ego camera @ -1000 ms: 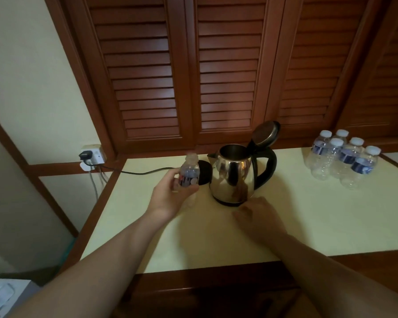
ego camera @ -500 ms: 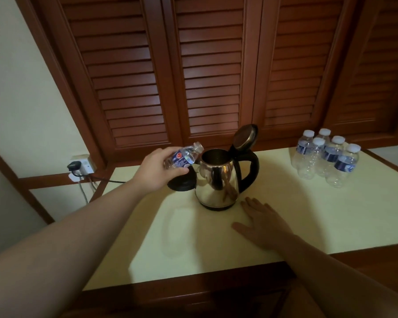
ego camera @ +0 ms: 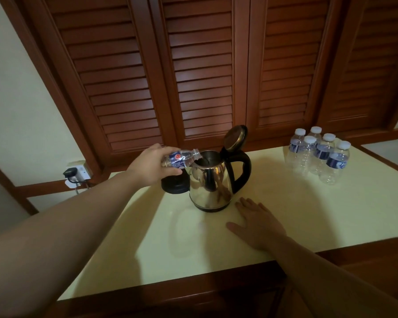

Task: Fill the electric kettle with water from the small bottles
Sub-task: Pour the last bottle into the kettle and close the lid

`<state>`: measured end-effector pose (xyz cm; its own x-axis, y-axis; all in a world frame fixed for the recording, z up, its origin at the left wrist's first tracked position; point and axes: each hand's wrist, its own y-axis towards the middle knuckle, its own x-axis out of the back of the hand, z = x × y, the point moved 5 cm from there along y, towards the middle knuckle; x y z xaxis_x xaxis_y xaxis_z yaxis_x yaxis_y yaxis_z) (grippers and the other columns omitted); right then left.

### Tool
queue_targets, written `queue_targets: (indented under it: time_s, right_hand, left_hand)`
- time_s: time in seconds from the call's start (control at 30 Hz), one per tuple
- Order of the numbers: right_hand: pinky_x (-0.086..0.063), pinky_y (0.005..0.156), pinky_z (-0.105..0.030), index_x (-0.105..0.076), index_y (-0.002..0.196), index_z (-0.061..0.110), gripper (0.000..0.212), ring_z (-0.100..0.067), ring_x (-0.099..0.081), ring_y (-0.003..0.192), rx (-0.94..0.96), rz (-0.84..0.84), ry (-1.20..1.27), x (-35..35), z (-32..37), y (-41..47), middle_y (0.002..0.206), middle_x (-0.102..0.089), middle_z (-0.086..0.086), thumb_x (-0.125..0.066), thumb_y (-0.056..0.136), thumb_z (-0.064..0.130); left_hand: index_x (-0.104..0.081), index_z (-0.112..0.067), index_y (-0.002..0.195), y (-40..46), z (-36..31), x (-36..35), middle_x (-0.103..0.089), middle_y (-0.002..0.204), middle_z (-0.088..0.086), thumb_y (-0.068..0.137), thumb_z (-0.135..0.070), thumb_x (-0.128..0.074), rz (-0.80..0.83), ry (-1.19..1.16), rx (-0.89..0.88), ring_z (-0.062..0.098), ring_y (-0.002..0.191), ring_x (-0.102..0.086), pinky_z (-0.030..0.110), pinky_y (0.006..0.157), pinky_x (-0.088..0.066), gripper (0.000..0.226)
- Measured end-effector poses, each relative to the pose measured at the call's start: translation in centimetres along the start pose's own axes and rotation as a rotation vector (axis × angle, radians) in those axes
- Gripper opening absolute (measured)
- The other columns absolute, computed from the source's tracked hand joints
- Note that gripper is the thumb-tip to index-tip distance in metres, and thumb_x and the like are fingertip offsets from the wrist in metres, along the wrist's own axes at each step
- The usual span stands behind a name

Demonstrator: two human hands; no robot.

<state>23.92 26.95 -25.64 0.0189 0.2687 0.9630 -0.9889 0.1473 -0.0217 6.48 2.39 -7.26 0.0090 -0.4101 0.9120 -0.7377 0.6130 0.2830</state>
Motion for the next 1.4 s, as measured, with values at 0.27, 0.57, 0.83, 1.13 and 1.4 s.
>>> queue_targets:
  time_s: [0.27,0.57,0.83,1.13,1.4]
  right_hand:
    - [-0.002,0.128,-0.036,-0.014,0.165,0.027,0.092,-0.011,-0.003,0.158,-0.011,-0.018,0.019,-0.1,-0.2,0.1,0.173,-0.005,0.006,-0.031,0.092,0.080]
    - [-0.002,0.128,-0.035,-0.016,0.165,0.027,0.094,-0.010,-0.004,0.158,-0.008,-0.038,0.035,-0.1,-0.2,0.1,0.173,-0.007,0.007,-0.032,0.091,0.082]
    - [-0.002,0.127,-0.035,-0.017,0.165,0.026,0.093,-0.011,-0.005,0.158,-0.010,-0.047,0.042,0.0,-0.2,-0.2,0.173,-0.009,0.005,-0.035,0.091,0.080]
    - [-0.002,0.127,-0.035,-0.017,0.165,0.024,0.091,-0.013,-0.004,0.159,-0.001,-0.039,0.045,0.1,0.0,-0.3,0.173,-0.007,0.003,-0.035,0.094,0.077]
    - [-0.003,0.129,-0.036,-0.018,0.165,0.024,0.090,-0.013,-0.004,0.159,0.003,-0.038,0.045,-0.1,-0.2,0.0,0.173,-0.007,0.003,-0.036,0.093,0.077]
  left_hand:
    - [-0.055,-0.039,0.145,0.3,-0.2,0.4,-0.051,0.106,-0.004,0.081,-0.049,-0.083,0.006,0.025,-0.025,0.020,0.106,-0.054,0.039,0.096,-0.047,0.071]
    - [-0.055,-0.039,0.146,0.6,-0.5,1.1,-0.048,0.102,-0.008,0.081,-0.050,-0.083,0.006,0.065,-0.046,0.019,0.105,-0.053,0.041,0.096,-0.050,0.072]
    - [-0.054,-0.041,0.145,1.2,-0.9,2.1,-0.046,0.100,-0.008,0.080,-0.055,-0.081,0.023,0.125,-0.068,0.019,0.103,-0.053,0.041,0.092,-0.050,0.072]
    - [-0.054,-0.037,0.147,1.2,-1.9,2.6,-0.048,0.104,-0.004,0.083,-0.053,-0.079,0.045,0.168,-0.068,0.020,0.105,-0.052,0.038,0.087,-0.048,0.070]
    - [-0.052,-0.033,0.149,1.0,-2.4,3.1,-0.048,0.110,-0.001,0.086,-0.049,-0.079,0.058,0.209,-0.045,0.018,0.105,-0.048,0.033,0.084,-0.042,0.070]
